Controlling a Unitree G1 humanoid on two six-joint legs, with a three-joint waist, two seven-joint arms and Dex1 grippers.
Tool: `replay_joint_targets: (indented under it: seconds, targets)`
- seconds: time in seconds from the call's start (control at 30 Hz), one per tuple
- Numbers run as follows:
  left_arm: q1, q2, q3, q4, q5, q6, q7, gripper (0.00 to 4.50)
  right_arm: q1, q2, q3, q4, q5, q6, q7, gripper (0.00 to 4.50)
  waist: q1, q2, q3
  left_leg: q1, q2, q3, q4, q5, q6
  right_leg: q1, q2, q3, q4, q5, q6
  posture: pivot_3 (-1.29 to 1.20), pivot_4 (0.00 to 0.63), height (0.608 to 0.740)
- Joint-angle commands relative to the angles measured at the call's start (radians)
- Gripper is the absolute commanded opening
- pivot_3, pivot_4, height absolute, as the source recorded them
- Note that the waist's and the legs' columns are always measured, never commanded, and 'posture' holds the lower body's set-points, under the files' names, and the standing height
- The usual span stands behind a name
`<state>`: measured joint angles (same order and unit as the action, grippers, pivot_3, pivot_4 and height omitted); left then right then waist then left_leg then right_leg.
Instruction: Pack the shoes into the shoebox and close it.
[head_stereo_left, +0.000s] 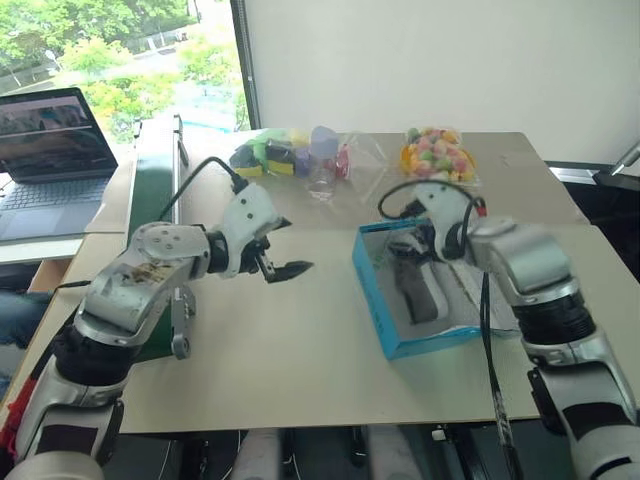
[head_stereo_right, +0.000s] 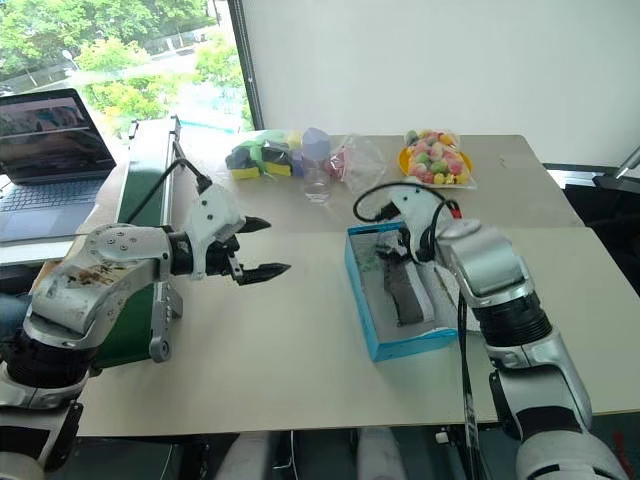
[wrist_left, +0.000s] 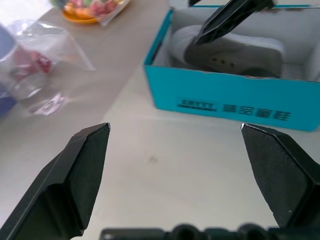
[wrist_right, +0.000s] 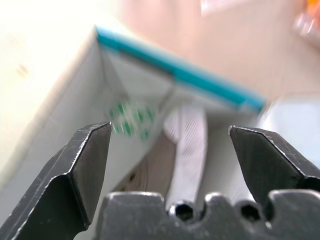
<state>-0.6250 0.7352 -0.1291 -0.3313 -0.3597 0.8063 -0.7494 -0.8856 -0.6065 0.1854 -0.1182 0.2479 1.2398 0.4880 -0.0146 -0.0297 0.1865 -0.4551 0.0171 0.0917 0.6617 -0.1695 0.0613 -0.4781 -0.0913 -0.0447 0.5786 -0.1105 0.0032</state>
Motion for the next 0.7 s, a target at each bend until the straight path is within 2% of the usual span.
replay_joint_targets:
  seconds: [0.03,0.17,0.3,0.5,0.7]
  targets:
    - [-0.007,-0.005,0.069,0.018,0.04,-0.006,0.076,4.5,-0.085,0.013,-0.088,-0.089,0.101,0.033,0.083,4.46,0.0,0.0,0.0,0.0,0.0,0.0,0.0,0.0,0.0,0.0,0.0,0.0,0.0,0.0,0.001,0.0,0.15,0.738]
    - [0.004,-0.034,0.119,0.034,0.058,0.03,0.162,4.5,-0.103,0.066,-0.162,-0.085,0.186,-0.067,0.159,4.46,0.002,0.0,0.0,0.0,0.0,-0.001,0.0,0.0,-0.001,0.001,0.0,-0.001,0.0,0.001,0.002,0.0,0.15,0.738]
    - [0.042,-0.051,0.181,0.054,0.107,0.071,0.279,4.5,-0.078,0.081,-0.145,-0.064,0.194,-0.189,0.214,4.46,0.002,0.0,0.0,0.0,-0.001,-0.001,0.0,-0.001,-0.002,0.002,-0.001,-0.001,-0.001,0.002,0.003,0.0,0.15,0.738]
    - [0.104,-0.161,0.351,0.051,0.139,0.126,0.486,4.5,-0.049,0.132,-0.096,-0.013,0.19,-0.328,0.271,4.46,0.002,0.0,0.0,0.002,0.0,-0.001,0.0,-0.001,-0.002,0.002,-0.001,-0.001,0.0,0.002,0.003,0.0,0.15,0.738]
    - [0.157,-0.314,0.486,0.01,0.177,0.057,0.685,4.5,-0.025,0.202,-0.004,0.113,0.095,-0.568,0.305,4.46,0.001,-0.002,-0.001,0.005,0.0,0.0,0.0,-0.001,-0.003,0.005,-0.002,-0.001,0.0,0.003,0.004,0.0,0.15,0.738]
